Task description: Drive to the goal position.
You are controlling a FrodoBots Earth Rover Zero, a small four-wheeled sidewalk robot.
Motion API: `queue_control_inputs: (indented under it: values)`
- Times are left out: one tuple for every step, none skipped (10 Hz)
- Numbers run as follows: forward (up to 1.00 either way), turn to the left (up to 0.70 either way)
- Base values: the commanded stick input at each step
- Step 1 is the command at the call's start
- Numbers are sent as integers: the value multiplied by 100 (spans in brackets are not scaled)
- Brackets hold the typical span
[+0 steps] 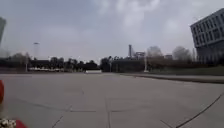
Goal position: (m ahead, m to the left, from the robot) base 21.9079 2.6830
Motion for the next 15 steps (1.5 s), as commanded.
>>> queue_control_inputs:
  values:
    - [85, 0]
    - [85, 0]
    - [85, 0]
    - [85, 0]
    - [85, 0]
    - [85, 0]
    - [85, 0]
    - [85, 0]
    - [85, 0]
    - [85, 0]
    - [85, 0]
    - [85, 0]
    - [85, 0]
    - [85, 0]
    - [85, 0]
